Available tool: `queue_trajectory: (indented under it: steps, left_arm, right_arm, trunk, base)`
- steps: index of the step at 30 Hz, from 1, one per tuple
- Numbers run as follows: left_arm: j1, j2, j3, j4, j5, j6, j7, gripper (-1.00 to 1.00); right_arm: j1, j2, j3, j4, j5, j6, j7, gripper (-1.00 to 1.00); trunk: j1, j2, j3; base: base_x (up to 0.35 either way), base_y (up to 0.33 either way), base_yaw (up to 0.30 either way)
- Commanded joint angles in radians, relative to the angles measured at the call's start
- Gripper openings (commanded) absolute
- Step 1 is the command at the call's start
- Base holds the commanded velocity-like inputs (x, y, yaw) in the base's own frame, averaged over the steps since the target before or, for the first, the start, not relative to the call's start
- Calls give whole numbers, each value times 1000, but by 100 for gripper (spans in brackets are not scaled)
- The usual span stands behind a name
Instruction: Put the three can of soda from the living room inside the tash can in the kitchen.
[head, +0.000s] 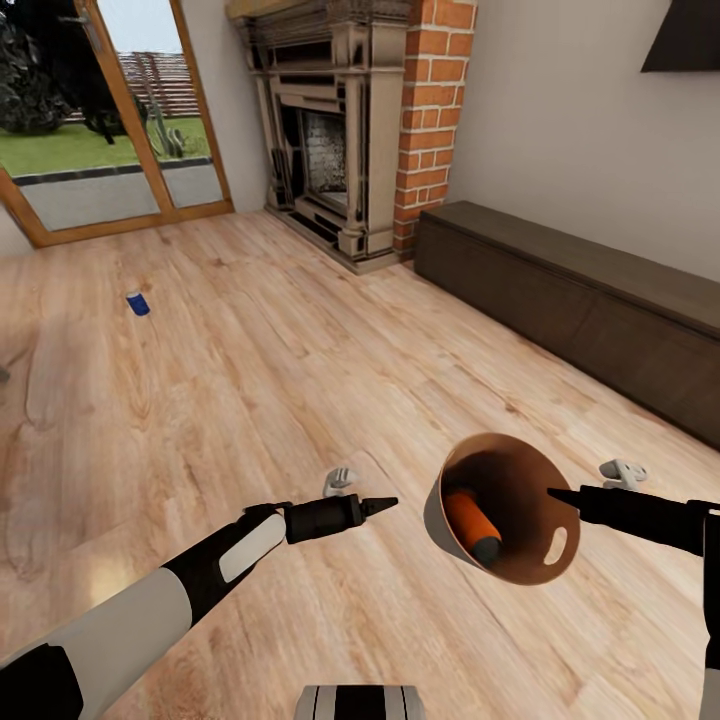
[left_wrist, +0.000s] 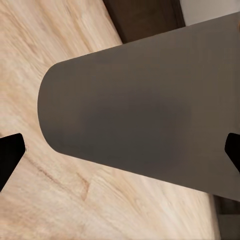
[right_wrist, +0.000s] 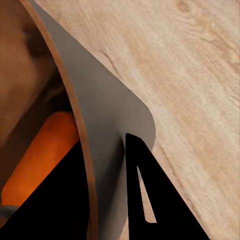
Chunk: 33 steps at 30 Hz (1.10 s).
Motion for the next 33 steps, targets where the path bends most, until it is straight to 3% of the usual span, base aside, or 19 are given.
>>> queue_trajectory:
  steps: [1, 23, 33]
  left_arm:
    - [0, 0, -1, 0, 0, 0, 0, 100]
    - [0, -1, -3, 0, -1, 0, 3, 100]
    - [0, -9, -5, 7, -2, 15, 8, 100]
  right_arm:
    - [0, 0, 0, 0, -11, 10, 3, -100]
    - [0, -1, 0, 0, -11, 10, 3, -100]
    - [0, -1, 1, 0, -11, 10, 3, -100]
  trunk:
    - [0, 0, 2]
    - [0, 0, 35]
    - [0, 0, 50]
  base:
    - [0, 0, 173]
    - [4, 0, 173]
    - [261, 0, 173]
